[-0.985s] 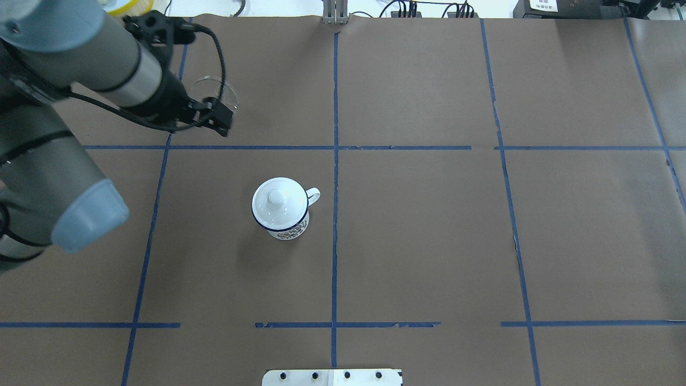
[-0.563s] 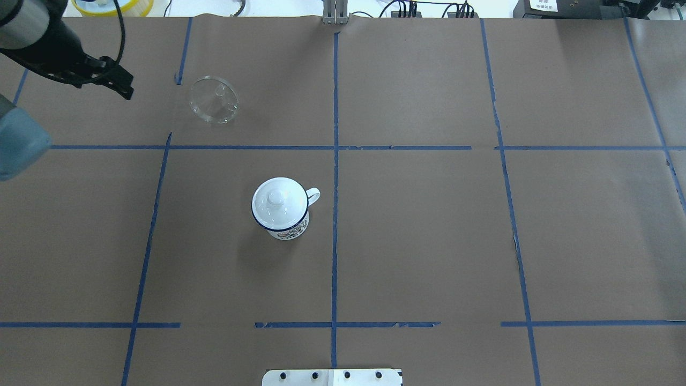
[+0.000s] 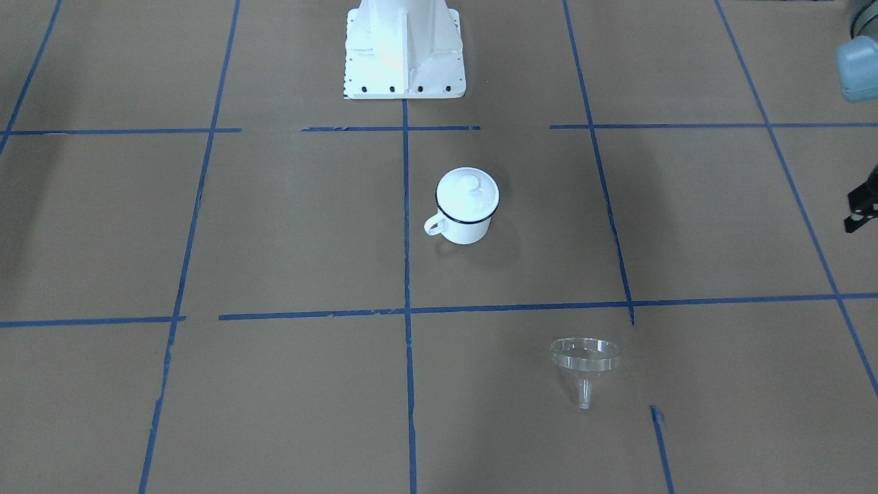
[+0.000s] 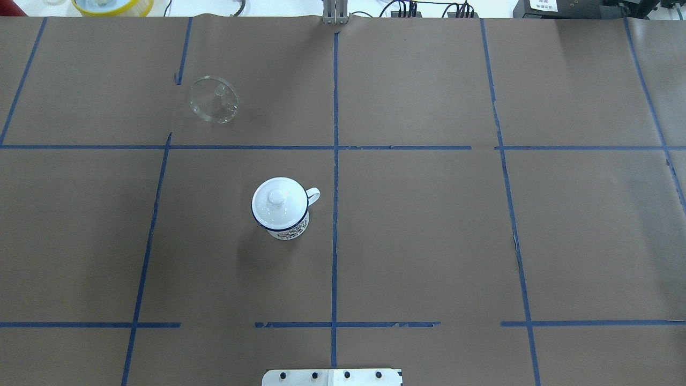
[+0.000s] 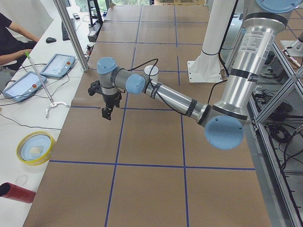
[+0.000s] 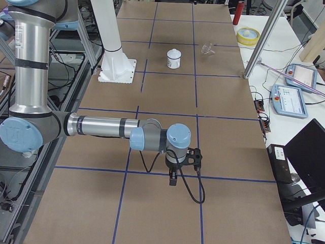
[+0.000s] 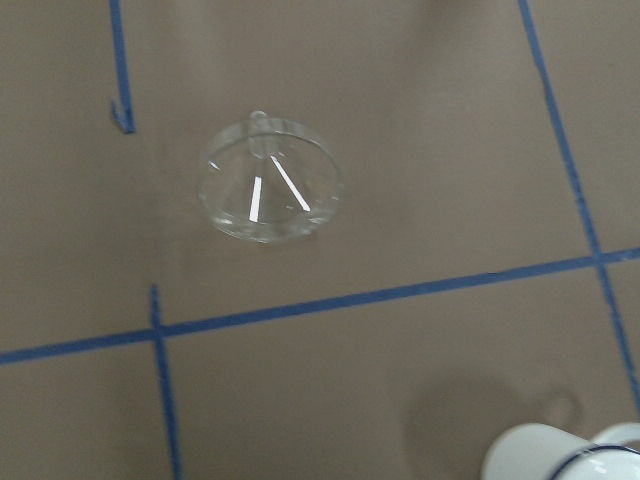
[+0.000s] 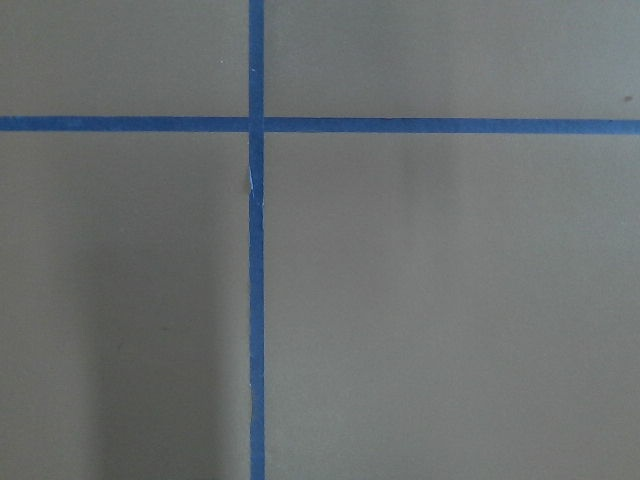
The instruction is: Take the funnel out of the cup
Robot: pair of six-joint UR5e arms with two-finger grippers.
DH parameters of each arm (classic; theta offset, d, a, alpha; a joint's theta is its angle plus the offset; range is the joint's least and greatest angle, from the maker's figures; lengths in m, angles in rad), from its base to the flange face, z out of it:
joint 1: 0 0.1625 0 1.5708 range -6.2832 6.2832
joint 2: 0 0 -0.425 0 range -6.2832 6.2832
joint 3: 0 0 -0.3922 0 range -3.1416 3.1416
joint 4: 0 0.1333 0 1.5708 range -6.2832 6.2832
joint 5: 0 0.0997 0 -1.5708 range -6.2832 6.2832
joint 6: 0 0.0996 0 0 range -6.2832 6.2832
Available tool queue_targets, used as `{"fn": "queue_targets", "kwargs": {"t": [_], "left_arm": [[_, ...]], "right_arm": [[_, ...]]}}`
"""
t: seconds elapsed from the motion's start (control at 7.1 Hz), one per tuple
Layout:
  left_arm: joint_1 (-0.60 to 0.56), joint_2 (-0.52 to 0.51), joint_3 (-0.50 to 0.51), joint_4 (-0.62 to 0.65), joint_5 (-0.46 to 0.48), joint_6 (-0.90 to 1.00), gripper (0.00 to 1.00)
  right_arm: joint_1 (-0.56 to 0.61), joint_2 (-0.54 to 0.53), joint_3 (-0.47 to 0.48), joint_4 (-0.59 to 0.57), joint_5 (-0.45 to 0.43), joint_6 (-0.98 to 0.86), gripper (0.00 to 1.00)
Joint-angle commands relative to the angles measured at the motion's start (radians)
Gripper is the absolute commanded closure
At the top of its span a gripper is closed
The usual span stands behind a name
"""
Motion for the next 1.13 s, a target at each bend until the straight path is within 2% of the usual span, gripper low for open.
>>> {"fn": "queue_targets", "kwargs": {"t": [0.0, 0.42, 0.99], "left_arm": [[-0.152, 0.058, 0.016, 0.003, -0.003, 0.065, 0.0], [-0.16, 0.132, 0.111, -0.007, -0.007, 0.124, 0.0], [-0.162, 0.166, 0.13, -0.004, -0.009, 0.141, 0.0]], "right_arm": [[0.0, 0.0, 0.0, 0.0, 0.0, 0.0, 0.0], [0.0, 0.002, 0.0, 0.0, 0.0, 0.0, 0.0], [0.0, 0.0, 0.0, 0.0, 0.0, 0.0, 0.0]]}}
